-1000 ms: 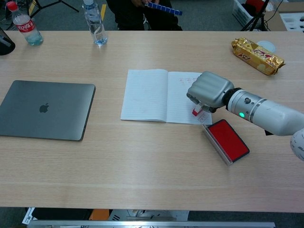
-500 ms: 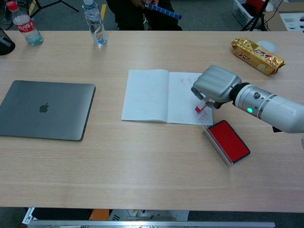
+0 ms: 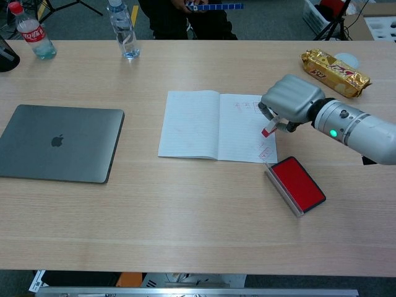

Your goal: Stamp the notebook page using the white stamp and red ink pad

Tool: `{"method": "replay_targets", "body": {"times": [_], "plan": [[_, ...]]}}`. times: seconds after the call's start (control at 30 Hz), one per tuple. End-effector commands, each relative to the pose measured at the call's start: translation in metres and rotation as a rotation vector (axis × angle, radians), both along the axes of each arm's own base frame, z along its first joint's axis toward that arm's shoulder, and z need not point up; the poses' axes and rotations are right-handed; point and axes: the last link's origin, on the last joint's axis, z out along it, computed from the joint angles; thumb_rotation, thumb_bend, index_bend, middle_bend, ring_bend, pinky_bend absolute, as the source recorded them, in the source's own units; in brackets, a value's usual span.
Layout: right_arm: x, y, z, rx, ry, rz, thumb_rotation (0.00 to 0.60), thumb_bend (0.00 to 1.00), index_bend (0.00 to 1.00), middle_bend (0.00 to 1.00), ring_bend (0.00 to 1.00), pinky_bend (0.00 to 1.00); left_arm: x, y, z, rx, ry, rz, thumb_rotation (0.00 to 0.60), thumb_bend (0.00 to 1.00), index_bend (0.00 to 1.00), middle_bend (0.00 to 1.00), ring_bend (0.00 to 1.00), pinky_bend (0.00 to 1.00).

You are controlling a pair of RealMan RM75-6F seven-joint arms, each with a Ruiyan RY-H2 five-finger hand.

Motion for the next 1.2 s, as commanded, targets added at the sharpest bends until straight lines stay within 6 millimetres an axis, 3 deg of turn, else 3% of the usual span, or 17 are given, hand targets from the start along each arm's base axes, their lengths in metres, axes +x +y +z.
{"method": "replay_targets", "body": {"times": [0.03,1.2], "plan": [[0.002,-0.001,-0.005,0.005,0.003,0.002,0.600,0.44,0.77,0.61,0.49,0.42,0.000,0.000,0.000,0.000,0.000,0.001,0.600,0.21,0.23,0.05,0.13,0.02],[0.001,-0.013,-0.031,0.001,0.028,-0.023,0.600,0.45,0.83,0.64,0.52,0.42,-0.003,0.000,0.000,-0.003,0.006,0.016,0.600,0.21,0.23,0.05,0.13,0.02]]}}
